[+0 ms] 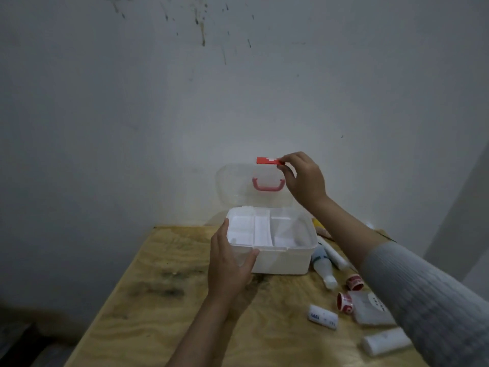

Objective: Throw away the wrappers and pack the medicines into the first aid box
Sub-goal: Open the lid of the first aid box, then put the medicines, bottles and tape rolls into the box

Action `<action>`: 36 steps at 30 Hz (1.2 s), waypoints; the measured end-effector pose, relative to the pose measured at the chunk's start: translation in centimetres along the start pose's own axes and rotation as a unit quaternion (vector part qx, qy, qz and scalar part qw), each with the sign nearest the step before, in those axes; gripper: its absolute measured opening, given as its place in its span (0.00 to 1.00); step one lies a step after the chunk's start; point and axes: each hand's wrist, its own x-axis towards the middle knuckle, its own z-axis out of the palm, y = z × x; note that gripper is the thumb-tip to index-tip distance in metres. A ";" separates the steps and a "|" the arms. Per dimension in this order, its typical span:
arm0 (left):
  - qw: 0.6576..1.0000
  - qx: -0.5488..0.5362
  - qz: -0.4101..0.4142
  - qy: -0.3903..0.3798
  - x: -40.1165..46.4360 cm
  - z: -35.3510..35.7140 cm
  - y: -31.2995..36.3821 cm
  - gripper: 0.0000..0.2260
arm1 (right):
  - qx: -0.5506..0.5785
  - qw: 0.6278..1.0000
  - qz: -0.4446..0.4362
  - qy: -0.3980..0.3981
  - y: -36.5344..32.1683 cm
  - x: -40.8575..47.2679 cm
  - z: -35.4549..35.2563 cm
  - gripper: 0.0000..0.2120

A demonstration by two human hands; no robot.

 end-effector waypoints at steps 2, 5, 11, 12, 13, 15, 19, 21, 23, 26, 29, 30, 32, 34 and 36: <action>1.000 0.002 0.007 -0.002 0.0 0.0 -0.1 0.39 | -0.031 0.999 0.015 -0.042 0.5 0.2 0.7 0.09; 1.000 0.003 0.011 -0.006 0.0 0.0 -0.3 0.39 | -0.056 0.991 0.045 -0.111 1.2 0.1 0.8 0.15; 1.000 0.017 0.014 -0.008 -0.1 0.1 -0.4 0.38 | -0.084 0.979 0.018 -0.186 1.0 -1.0 -2.5 0.21; 1.000 0.015 0.009 -0.010 -0.2 0.1 -0.3 0.37 | -0.079 0.980 0.014 -0.184 0.8 -1.5 -3.4 0.21; 1.000 0.014 0.005 -0.010 -0.2 0.1 -0.3 0.37 | -0.069 0.981 0.011 -0.180 0.7 -2.0 -4.5 0.20; 1.000 0.014 0.002 -0.014 -0.2 0.1 -0.2 0.37 | -0.045 0.983 0.018 -0.179 0.7 -3.6 -6.9 0.17; 1.000 0.014 0.004 -0.018 -0.1 0.0 0.2 0.36 | -0.051 0.976 0.072 -0.201 1.5 -7.7 -11.8 0.12; 1.000 0.013 -0.002 -0.021 -0.1 -0.1 0.4 0.35 | -0.068 0.967 0.117 -0.215 2.4 -9.9 -13.8 0.11; 1.000 0.010 -0.009 -0.022 -0.1 -0.1 0.5 0.35 | -0.081 0.956 0.169 -0.226 3.7 -11.8 -15.2 0.11; 1.000 0.011 -0.012 -0.020 0.0 -0.1 0.5 0.35 | -0.109 0.932 0.241 -0.248 5.9 -14.3 -15.7 0.13; 1.000 0.018 -0.016 -0.016 0.0 0.0 0.5 0.35 | -0.111 0.910 0.304 -0.258 7.1 -15.7 -14.6 0.19; 1.000 0.018 -0.016 -0.013 0.0 0.1 0.4 0.35 | -0.103 0.909 0.313 -0.255 7.4 -16.0 -13.9 0.20; 1.000 0.016 -0.019 -0.009 -0.1 0.2 0.4 0.34 | -0.101 0.904 0.323 -0.260 7.9 -16.5 -12.0 0.21; 1.000 0.013 -0.021 -0.005 -0.2 0.3 0.4 0.34 | -0.113 0.888 0.372 -0.246 8.1 -16.9 -10.2 0.22; 1.000 0.013 -0.024 -0.004 -0.2 0.3 0.4 0.34 | -0.139 0.870 0.425 -0.208 7.7 -17.1 -9.0 0.21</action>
